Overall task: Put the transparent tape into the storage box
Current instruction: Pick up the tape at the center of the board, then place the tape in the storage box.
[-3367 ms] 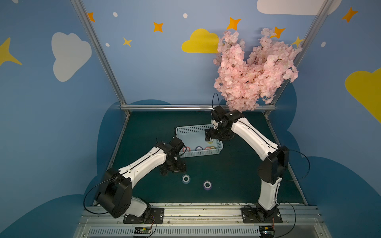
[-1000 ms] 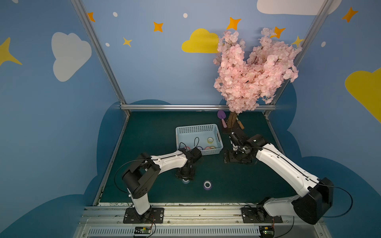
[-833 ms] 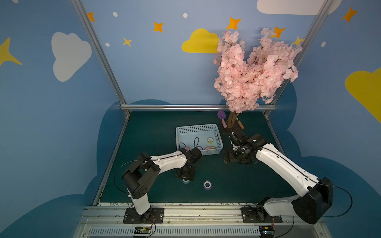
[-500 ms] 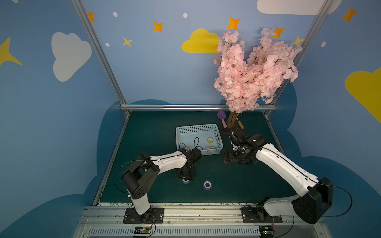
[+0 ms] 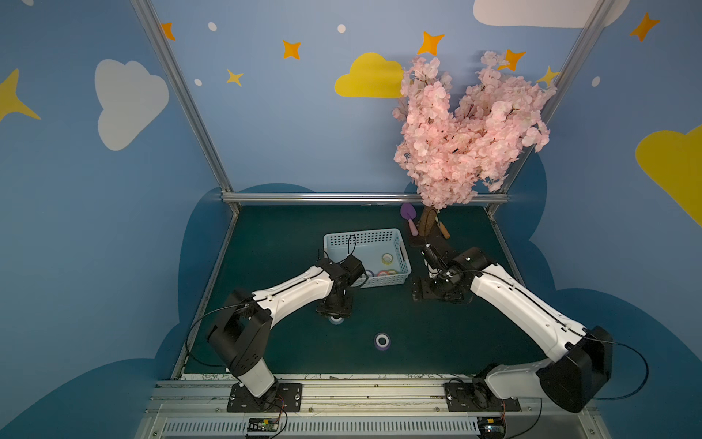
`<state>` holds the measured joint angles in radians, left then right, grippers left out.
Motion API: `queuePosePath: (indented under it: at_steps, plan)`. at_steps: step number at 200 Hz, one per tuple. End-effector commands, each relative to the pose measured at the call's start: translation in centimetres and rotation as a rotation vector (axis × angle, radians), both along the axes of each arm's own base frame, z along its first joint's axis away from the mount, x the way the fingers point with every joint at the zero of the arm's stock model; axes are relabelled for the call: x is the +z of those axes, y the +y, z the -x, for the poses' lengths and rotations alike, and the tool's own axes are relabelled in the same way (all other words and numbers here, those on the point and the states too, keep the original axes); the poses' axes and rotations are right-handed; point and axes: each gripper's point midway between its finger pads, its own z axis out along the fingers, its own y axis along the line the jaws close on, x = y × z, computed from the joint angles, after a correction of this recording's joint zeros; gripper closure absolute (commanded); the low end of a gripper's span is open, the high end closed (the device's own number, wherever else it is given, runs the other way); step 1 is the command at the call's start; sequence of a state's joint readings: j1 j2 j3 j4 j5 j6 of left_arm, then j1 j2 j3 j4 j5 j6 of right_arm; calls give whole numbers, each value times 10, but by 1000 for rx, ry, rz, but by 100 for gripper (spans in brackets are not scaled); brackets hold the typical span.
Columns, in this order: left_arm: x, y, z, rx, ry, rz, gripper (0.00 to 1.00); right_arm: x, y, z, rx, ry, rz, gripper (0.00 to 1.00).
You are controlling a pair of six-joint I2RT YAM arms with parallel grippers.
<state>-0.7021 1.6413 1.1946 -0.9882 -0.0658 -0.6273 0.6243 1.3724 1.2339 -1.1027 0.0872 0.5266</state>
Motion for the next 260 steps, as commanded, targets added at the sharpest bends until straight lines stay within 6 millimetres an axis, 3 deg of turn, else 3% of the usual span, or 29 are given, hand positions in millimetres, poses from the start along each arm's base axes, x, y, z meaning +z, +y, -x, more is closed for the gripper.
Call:
queuePosePath:
  at_steps: [1,65,131,214,260]
  plan:
    - [20,14,-3,-11,-6,-29,50,0,3,-3,3,-3,1,2]
    - [60,12,-40,-10,-74,7,50,0,6,-10,18,-18,3,2]
    - [73,-8,-93,-20,-116,36,50,2,6,-18,51,-40,29,2]
    - [59,-26,-172,-7,-134,54,50,3,0,-23,58,-46,58,2]
    - [33,-29,-205,7,-108,39,51,4,-1,-27,52,-39,52,2]
